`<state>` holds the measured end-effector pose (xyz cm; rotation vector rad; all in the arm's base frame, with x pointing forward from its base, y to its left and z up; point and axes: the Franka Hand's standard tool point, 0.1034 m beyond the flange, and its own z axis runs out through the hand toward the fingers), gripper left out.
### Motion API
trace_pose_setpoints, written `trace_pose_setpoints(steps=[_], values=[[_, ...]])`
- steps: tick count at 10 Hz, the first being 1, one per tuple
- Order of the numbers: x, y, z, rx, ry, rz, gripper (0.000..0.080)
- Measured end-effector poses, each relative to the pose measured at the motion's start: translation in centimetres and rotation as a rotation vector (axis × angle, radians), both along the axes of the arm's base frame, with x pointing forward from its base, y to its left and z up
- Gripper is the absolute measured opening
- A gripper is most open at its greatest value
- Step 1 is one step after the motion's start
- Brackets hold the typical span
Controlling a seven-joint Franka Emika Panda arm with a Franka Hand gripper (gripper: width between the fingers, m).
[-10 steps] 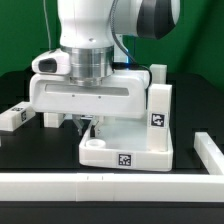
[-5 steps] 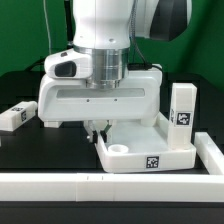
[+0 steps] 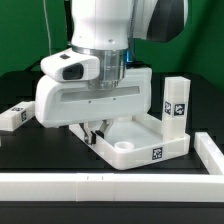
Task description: Assemble desk
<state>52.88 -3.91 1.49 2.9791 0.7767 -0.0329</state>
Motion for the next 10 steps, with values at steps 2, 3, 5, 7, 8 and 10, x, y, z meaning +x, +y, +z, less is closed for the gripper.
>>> trace_pose_setpoints(steps=[2,3,5,7,8,10], values=[[1.1,0.4,0.2,-0.010,0.009,0.172,0.0066],[1.3,0.2,0.3,-0.016,0.003,0.241,0.0066],[1.1,-0.3,0.3,-0.032,-0.001,0.341,0.0066],[1.2,-0.3,0.3,-0.048,0.010,0.454,0.0066],[1.6,0.7,0.4,-0.057,0.016,0.536,0.0066],[2.9,2.3,0.5,-0.067,0.026,0.652,0.0066]])
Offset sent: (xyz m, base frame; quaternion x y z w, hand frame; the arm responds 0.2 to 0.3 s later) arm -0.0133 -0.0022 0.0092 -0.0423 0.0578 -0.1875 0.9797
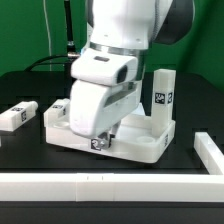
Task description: Assemble desk
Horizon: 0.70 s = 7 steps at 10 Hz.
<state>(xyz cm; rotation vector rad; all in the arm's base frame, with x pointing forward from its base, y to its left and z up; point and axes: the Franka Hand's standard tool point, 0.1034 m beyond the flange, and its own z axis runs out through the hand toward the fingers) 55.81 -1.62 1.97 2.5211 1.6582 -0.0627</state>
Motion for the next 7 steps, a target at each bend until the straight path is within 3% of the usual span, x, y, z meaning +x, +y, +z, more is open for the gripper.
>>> trace_pose_setpoints(steps=[2,6,7], values=[[0.7,1.2,0.3,-0.004,0.026,0.105,0.0064],[0.6,0.3,0.1,-0.042,0.063,0.346,0.0063],[1.2,1.4,0.0,-0.040,0.066,0.352,0.0063]])
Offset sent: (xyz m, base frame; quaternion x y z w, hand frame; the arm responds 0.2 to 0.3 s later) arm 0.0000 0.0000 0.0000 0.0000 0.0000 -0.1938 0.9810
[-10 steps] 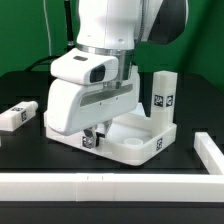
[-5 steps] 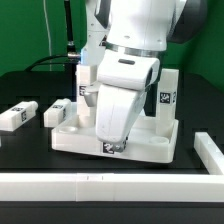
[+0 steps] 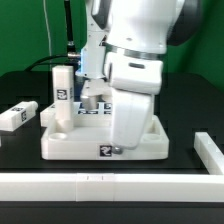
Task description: Assemble desk
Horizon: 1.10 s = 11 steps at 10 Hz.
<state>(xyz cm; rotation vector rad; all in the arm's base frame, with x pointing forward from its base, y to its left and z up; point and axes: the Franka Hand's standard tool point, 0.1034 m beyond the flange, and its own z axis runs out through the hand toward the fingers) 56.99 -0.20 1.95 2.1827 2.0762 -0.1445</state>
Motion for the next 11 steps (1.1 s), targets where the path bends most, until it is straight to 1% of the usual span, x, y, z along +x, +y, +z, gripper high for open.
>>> trace_pose_setpoints(steps=[1,2,3,4,5,6,8,11], values=[[0.9,1.1,-0.1,0.004,0.002,0.012,0.0063],[1.8,1.7,-0.1,0.006,-0.001,0.003,0.0063],[2.4,2.1,-0.2,0.004,0.004,-0.012,0.0063],[3.3,2.6,-0.3,0.001,0.013,-0.021,0.0063],[4.6,3.4,-0.2,0.002,0.011,-0.032,0.0063],[5.3,3.9,-0.2,0.004,0.006,-0.037,0.0063],[6.5,4.5,-0.3,0.001,0.014,-0.033,0.0063],[6.7,4.6,-0.1,0.001,0.010,-0.031,0.0063]])
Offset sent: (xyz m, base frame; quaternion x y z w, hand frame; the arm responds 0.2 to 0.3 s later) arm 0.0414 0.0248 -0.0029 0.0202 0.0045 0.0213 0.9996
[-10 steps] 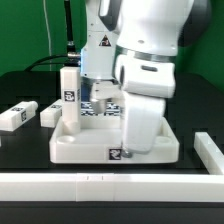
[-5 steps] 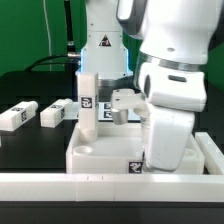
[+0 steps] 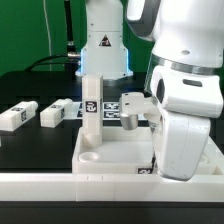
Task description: Assemble desk
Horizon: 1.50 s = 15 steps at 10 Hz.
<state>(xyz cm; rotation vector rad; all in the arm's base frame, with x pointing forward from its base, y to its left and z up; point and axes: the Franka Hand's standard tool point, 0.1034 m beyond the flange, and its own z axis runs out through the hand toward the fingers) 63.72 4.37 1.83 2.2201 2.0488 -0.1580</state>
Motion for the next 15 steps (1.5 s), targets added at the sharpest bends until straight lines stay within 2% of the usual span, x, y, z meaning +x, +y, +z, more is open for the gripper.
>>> trace_pose_setpoints(steps=[1,2,3,4,5,6,7,8,11,12,15], values=[[0.0,0.0,0.4,0.000,0.000,-0.001,0.0082],[-0.4,-0.1,1.1,-0.001,0.010,-0.004,0.0267],[-0.7,-0.2,1.7,-0.005,0.020,-0.005,0.0267],[-0.4,-0.3,3.0,-0.011,0.004,0.005,0.0445],[-0.6,-0.5,4.0,-0.017,-0.007,0.011,0.0445],[-0.8,-0.6,4.8,-0.021,-0.012,0.012,0.0597],[-0.7,-0.8,5.6,-0.026,-0.021,0.016,0.0633],[-0.9,-1.2,6.3,-0.028,-0.025,0.013,0.0633],[-2.4,-4.9,8.7,-0.031,-0.029,-0.019,0.0649],[-2.3,-5.4,9.2,-0.030,-0.034,-0.031,0.0649],[-2.4,-5.3,8.9,-0.028,-0.037,-0.080,0.0649]])
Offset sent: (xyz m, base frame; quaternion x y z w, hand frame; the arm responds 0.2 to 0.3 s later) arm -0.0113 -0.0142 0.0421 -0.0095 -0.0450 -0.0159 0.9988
